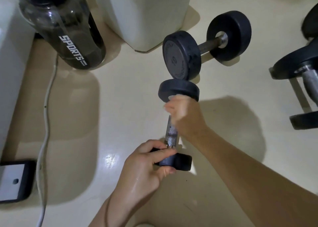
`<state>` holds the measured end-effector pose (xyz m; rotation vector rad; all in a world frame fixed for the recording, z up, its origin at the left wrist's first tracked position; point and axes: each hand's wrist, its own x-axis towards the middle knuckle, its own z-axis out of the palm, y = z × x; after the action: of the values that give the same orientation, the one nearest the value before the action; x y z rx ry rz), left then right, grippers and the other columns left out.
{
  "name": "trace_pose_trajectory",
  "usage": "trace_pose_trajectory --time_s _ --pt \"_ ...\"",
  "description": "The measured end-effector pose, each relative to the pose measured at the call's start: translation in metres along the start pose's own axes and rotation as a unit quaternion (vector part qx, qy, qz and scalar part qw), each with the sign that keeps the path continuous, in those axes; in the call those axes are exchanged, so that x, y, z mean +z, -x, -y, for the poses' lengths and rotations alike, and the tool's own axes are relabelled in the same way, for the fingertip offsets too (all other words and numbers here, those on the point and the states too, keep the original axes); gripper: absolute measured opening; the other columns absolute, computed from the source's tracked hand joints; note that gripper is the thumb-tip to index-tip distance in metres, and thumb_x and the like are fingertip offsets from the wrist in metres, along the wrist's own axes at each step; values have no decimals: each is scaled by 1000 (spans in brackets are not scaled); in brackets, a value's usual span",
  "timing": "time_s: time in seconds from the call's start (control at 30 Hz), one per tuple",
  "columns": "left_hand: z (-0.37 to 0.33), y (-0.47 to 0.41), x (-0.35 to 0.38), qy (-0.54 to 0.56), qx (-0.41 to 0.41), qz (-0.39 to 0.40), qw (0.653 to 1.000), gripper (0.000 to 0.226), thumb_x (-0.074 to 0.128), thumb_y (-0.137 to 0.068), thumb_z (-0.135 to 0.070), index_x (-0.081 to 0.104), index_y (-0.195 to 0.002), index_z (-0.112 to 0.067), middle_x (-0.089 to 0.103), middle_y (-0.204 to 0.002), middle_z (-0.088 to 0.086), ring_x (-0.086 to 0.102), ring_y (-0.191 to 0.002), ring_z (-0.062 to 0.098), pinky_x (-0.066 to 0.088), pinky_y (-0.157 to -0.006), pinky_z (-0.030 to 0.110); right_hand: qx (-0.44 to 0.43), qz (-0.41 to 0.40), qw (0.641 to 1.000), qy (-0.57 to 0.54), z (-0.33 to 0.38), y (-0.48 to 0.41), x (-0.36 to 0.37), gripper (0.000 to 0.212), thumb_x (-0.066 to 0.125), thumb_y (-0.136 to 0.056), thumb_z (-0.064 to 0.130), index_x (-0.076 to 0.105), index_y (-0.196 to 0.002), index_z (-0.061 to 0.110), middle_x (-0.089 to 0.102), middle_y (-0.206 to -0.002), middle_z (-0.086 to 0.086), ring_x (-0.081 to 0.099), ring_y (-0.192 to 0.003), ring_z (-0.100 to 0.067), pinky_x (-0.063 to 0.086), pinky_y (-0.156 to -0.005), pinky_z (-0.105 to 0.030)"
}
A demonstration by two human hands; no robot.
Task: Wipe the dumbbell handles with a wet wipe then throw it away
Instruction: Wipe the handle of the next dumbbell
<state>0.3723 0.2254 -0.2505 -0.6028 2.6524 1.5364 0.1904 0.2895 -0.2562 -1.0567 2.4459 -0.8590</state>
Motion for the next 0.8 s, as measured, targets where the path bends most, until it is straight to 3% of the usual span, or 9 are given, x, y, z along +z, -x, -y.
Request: trace_pose_trajectory --time_s 0.07,0.17,0.23,0.3,0.47,0.53,0.63,0.73,0.8 --pt "0 0 -2 1 9 3 1000 49 75 -65 -32 63 -109 -50 54 -111 -28 54 -100 -6 34 -83 2 -19 96 990 98 5 17 9 17 41 -69 13 46 -67 30 50 -75 5 55 -75 -23 50 -72 -38" --pt "-1 0 -2 17 17 -9 1000 55 76 -65 -28 57 -107 -57 54 -114 -28 56 -97 -6 36 -82 2 -81 228 964 109 18 29 2 16 44 -64 18 44 -58 32 52 -63 9 54 -64 -20 46 -58 -27" --pt "-1 0 -2 22 16 -13 1000 52 74 -66 -31 56 -107 -57 54 -114 -29 55 -99 -7 36 -82 2 -117 166 967 151 10 11 -6 29 54 -62 0 48 -50 26 52 -56 4 54 -54 -24 43 -49 -24" --pt "0 1 -3 26 9 -16 1000 49 77 -68 -27 60 -105 -55 53 -114 -31 54 -101 -8 35 -81 2 -81 64 979 176 1 -2 -14 23 60 -62 -13 61 -59 10 62 -66 -9 63 -63 -30 47 -53 -28" --pt "5 4 -17 38 9 -19 999 47 83 -65 -3 75 -95 -38 60 -105 -27 57 -100 -4 36 -81 2 -34 126 979 154 14 40 -1 15 56 -78 10 70 -81 16 63 -86 0 61 -82 -25 48 -71 -31" --pt "10 7 -21 46 -9 -46 998 48 81 -68 -3 74 -95 -41 60 -108 -27 57 -103 -4 35 -83 2 -2 62 990 124 10 30 -3 17 57 -81 13 73 -82 19 63 -83 2 63 -79 -23 43 -69 -20" --pt "17 8 -26 43 -15 -84 995 25 70 -76 -26 73 -93 -44 58 -111 -25 55 -107 -4 34 -87 2 -3 -82 994 71 1 -2 7 21 55 -77 8 75 -79 13 68 -81 -6 63 -75 -22 51 -64 -28" --pt "16 5 -34 38 -23 -69 997 23 61 -71 -53 71 -90 -43 56 -109 -24 56 -105 -4 36 -81 3 -51 -34 998 14 15 14 40 17 57 -66 0 72 -69 9 65 -73 -5 58 -69 -17 46 -61 -33" --pt "16 4 -36 23 -17 -44 999 28 65 -67 -57 67 -93 -47 55 -109 -26 57 -103 -5 38 -80 4 -84 29 996 6 25 26 44 13 61 -65 1 71 -66 8 65 -70 -3 58 -64 -18 44 -61 -32"
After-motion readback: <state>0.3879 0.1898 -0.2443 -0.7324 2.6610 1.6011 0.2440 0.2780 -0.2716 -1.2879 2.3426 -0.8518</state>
